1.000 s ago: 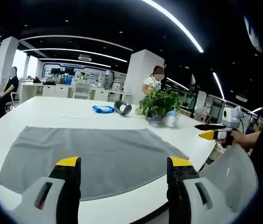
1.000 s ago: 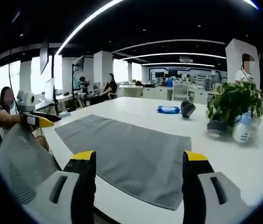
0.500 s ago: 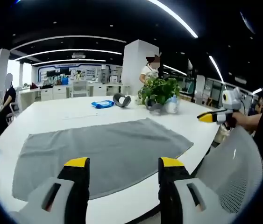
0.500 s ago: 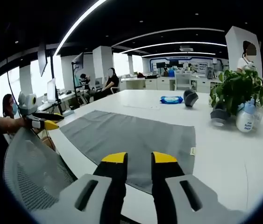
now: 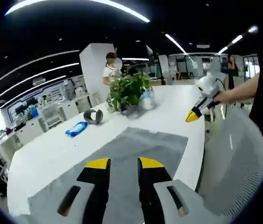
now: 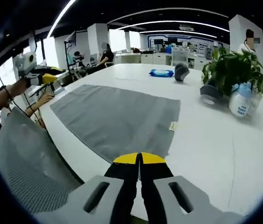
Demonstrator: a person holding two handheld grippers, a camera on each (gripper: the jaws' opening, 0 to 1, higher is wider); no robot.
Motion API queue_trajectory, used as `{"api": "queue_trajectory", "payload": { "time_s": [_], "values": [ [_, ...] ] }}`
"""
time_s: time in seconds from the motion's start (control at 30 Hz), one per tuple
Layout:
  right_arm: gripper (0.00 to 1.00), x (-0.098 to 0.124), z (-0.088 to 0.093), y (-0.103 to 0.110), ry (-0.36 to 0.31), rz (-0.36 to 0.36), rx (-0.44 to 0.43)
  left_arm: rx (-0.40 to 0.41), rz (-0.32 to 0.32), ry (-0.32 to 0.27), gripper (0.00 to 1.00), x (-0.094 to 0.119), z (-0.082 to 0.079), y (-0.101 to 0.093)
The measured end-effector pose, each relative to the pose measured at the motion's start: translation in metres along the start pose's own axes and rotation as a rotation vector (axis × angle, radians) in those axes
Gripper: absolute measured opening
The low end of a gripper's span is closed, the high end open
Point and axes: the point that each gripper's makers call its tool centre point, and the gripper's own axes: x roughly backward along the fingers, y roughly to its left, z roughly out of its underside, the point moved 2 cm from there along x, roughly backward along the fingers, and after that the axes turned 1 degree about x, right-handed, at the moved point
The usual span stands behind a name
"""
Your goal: Fold the towel on the table until its edges align and the towel forms a compact rectangular stack.
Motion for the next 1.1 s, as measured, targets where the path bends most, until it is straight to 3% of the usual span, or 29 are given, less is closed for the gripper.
{"api": "queue_trajectory", "payload": {
  "time_s": [0.07, 0.13, 0.17, 0.2, 0.3, 0.4, 0.47, 0.53, 0.63, 0.77, 0.97, 1.07, 1.1],
  "values": [
    [0.00, -0.007, 0.012, -0.004, 0.066, 0.000, 0.042, -0.018, 0.003, 0.056, 0.23, -0.022, 0.010, -0.011],
    [0.00, -0.009, 0.025, -0.006, 0.144, 0.008, 0.043, 0.063, 0.055, 0.079, 0.24, -0.041, 0.020, -0.029],
    [0.00, -0.013, 0.027, -0.006, 0.147, 0.004, 0.044, 0.107, 0.075, 0.101, 0.24, -0.049, 0.028, -0.038],
    [0.00, -0.016, 0.031, -0.007, 0.158, 0.003, 0.035, 0.102, 0.088, 0.115, 0.24, -0.054, 0.033, -0.044],
    [0.00, -0.023, 0.041, -0.011, 0.192, 0.003, -0.013, 0.101, 0.101, 0.131, 0.24, -0.059, 0.046, -0.061],
    [0.06, -0.027, 0.053, -0.017, 0.235, 0.029, -0.038, 0.205, 0.123, 0.158, 0.25, -0.059, 0.060, -0.075],
    [0.07, -0.030, 0.058, -0.018, 0.250, 0.025, -0.036, 0.187, 0.124, 0.185, 0.25, -0.059, 0.063, -0.075],
    [0.04, -0.033, 0.061, -0.014, 0.251, -0.001, -0.070, 0.155, 0.106, 0.171, 0.26, -0.060, 0.062, -0.071],
    [0.05, -0.036, 0.067, -0.016, 0.286, 0.011, -0.049, 0.207, 0.117, 0.164, 0.27, -0.062, 0.062, -0.071],
    [0.02, -0.038, 0.065, -0.014, 0.260, 0.008, -0.093, 0.251, 0.141, 0.149, 0.26, -0.065, 0.061, -0.075],
    [0.03, -0.041, 0.069, -0.012, 0.274, 0.006, -0.099, 0.209, 0.185, 0.140, 0.27, -0.068, 0.058, -0.086],
    [0.04, -0.044, 0.065, -0.008, 0.217, -0.015, -0.199, 0.204, 0.202, 0.143, 0.27, -0.068, 0.058, -0.090],
    [0.06, -0.045, 0.064, -0.005, 0.190, -0.037, -0.283, 0.190, 0.204, 0.142, 0.27, -0.068, 0.057, -0.090]
  ]
}}
